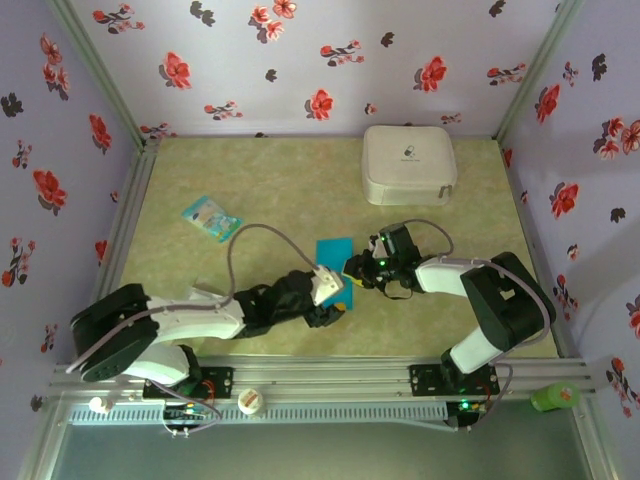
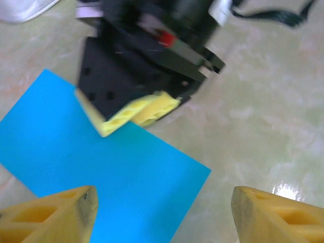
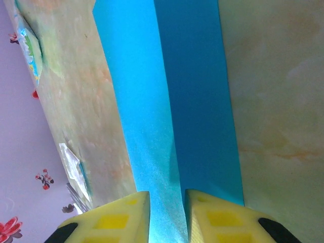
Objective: Fold a paper plane with a square sheet of paper (pick it up from the middle)
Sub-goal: Fold the triangle a second time at the center of the table.
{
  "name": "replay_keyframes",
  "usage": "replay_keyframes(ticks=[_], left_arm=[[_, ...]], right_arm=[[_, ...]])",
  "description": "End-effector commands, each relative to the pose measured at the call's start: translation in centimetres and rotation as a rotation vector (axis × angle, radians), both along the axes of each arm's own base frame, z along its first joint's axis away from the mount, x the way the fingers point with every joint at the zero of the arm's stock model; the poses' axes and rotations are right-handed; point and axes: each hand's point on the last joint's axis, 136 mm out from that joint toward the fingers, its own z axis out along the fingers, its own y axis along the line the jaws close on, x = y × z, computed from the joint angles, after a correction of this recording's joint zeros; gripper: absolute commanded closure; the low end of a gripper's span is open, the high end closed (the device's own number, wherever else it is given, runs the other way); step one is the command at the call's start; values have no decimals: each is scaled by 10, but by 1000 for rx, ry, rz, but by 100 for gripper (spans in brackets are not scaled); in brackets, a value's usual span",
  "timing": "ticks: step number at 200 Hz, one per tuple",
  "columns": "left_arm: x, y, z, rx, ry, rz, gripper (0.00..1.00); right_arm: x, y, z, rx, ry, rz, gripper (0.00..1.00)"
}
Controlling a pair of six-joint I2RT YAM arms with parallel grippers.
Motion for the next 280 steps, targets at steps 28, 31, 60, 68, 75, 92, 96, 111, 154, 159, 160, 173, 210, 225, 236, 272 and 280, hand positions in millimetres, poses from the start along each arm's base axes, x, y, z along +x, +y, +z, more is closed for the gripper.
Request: replay_keyframes(ticks=[28,31,60,68,75,92,96,111,154,159,160,173,210,225,236,272,280], left_arm=[[10,-12,-13,276,-298,-16,30],[11,-13,-13,278,-300,-12,30],[14,-19,-16,297,-300,13,30],[15,-19,-20,313,-302,13,30],[15,-20,-22,328,-304,11,30],[12,-21,-31,371,-305,-7,30],[11,-21,-32,376,-306,-9,30],[8,-21,-37,385,-300,-20,29],[4,-23,-41,388,-289,-30,31],[5,-23,-41,388,-289,-30,31],[5,-23,-41,389,-290,-30,31],[4,-22,-42,390,-283,-27,36],[1,-20,-45,389,-267,-34,45],[1,-20,-44,384,-270,-33,48],[2,-20,-42,381,-272,-28,50],[2,-21,-39,363,-269,-24,61],[2,-21,-39,353,-265,-17,62]], right_arm=[[8,4,13,21,-37,8,76],[8,4,13,20,-37,7,76],[9,3,14,15,-37,7,76],[9,2,14,11,-39,4,76],[8,2,13,8,-36,3,76],[9,2,13,10,-36,3,76],[9,2,14,10,-37,3,76],[9,2,14,11,-39,2,75],[10,2,15,11,-38,-1,75],[10,2,15,10,-38,-1,75],[10,2,14,10,-38,-1,75],[10,2,14,9,-37,-3,75],[10,2,14,8,-39,-5,76],[10,2,14,7,-39,-6,76],[10,2,13,7,-38,-5,75],[9,1,13,3,-38,-8,75],[9,0,13,2,-38,-9,75]])
